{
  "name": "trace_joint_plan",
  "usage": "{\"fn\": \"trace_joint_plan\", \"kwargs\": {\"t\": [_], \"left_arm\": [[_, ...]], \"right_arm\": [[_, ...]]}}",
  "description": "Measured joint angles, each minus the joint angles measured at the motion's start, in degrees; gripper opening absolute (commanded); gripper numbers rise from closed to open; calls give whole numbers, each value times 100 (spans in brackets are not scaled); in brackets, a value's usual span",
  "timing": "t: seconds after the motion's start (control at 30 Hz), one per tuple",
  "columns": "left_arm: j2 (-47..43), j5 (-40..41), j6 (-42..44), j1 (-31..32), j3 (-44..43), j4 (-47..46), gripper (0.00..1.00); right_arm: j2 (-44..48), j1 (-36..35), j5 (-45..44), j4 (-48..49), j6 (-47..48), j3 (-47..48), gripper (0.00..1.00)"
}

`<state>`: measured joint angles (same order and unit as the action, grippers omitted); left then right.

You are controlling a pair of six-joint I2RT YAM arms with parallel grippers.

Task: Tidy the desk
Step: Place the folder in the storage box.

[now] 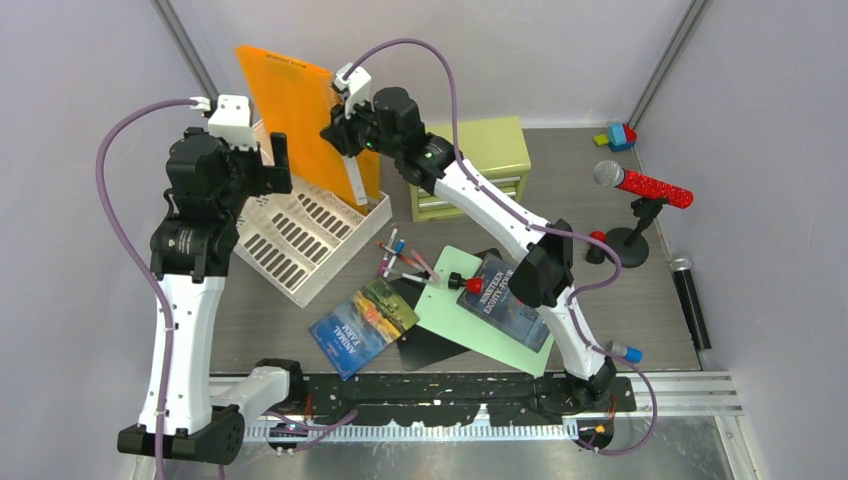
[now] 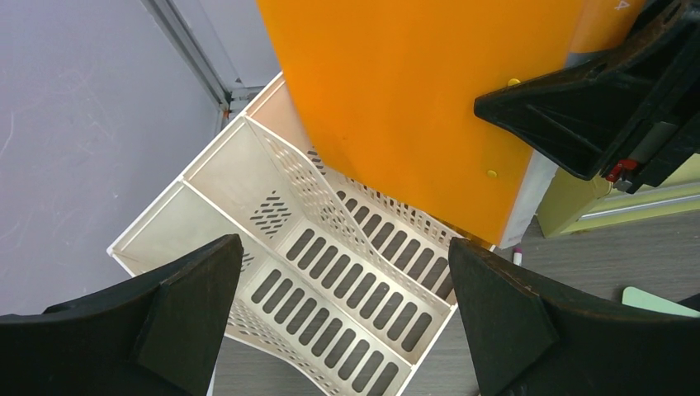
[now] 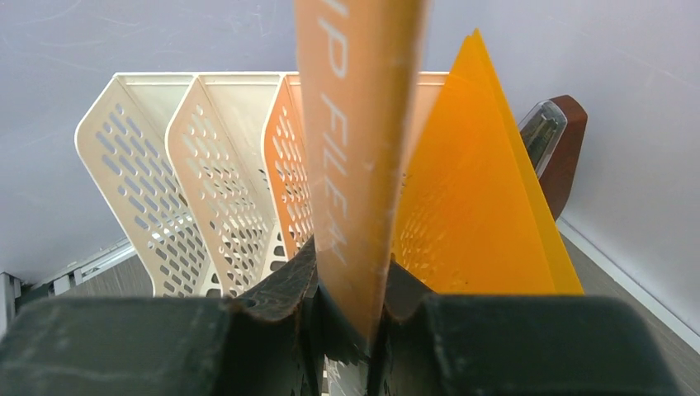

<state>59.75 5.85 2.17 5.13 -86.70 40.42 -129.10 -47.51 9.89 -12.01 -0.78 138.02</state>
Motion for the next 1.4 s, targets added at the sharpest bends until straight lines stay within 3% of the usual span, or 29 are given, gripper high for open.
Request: {"fn": "trace_joint_plan", "kwargs": {"t": [0.5, 0.97, 1.4], "left_arm": [[85, -96, 0, 0, 225, -240, 100], [74, -122, 85, 0, 393, -382, 100], [-15, -144, 133, 0, 402, -387, 100]], "right_arm": [[-184, -63, -111, 723, 4, -46, 0], [-339, -557, -1427, 1268, 280, -603, 0], [-658, -616, -2063, 1661, 365, -673, 0]]}}
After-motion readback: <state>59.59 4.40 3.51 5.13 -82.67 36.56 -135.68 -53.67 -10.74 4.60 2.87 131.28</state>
